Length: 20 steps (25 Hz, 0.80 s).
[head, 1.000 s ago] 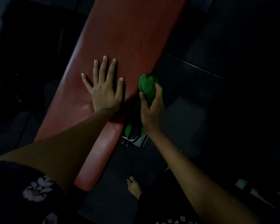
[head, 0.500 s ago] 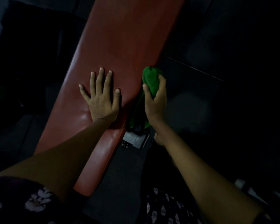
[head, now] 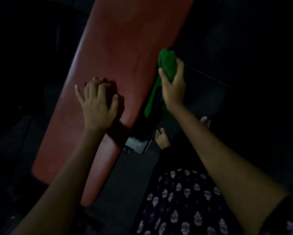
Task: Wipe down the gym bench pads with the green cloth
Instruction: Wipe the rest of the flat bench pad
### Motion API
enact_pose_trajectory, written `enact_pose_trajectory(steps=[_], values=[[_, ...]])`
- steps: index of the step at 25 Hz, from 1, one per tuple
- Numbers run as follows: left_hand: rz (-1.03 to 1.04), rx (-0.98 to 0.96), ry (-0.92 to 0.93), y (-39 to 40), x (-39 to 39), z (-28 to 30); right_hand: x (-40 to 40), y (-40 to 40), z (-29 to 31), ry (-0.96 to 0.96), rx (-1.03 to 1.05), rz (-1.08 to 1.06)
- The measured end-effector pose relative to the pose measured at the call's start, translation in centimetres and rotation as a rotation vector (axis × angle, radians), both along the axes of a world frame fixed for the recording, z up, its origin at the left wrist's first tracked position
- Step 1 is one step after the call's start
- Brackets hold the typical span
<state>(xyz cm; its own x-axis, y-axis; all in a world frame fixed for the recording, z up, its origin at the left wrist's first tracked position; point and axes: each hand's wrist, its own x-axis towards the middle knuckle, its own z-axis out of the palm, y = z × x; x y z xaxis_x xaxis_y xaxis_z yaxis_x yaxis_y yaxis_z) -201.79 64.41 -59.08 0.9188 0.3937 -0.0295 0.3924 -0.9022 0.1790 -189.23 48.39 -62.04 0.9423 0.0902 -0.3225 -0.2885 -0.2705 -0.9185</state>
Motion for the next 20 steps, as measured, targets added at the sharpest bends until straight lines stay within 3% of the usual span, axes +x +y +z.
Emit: enact_pose_trajectory(steps=[3, 5, 8, 10, 14, 17, 20], values=[[-0.134, -0.020, -0.061, 1.4, 6.8, 0.5, 5.2, 0.8, 0.2, -0.036, -0.024, -0.112], [-0.198, -0.045, -0.089, 1.1, 12.6, 0.7, 4.2, 0.9, -0.1, -0.011, -0.020, -0.083], [-0.204, -0.094, -0.040, -0.8, 21.0, 0.5, 1.7, 0.0, 0.0, 0.062, 0.049, 0.008], [-0.193, -0.098, 0.001, -1.7, 24.7, -0.3, 4.5, -0.4, -0.4, 0.041, 0.080, -0.033], [-0.134, 0.021, -0.011, -2.0, 26.3, -2.2, 8.8, 0.0, -1.2, -0.019, 0.032, -0.101], [-0.105, -0.024, -0.047, -1.8, 26.1, -2.3, 6.4, 0.1, -0.7, 0.057, 0.033, -0.060], [-0.097, -0.082, -0.057, -1.8, 26.4, -2.4, 12.2, -0.2, -0.3, -0.004, 0.065, -0.102]])
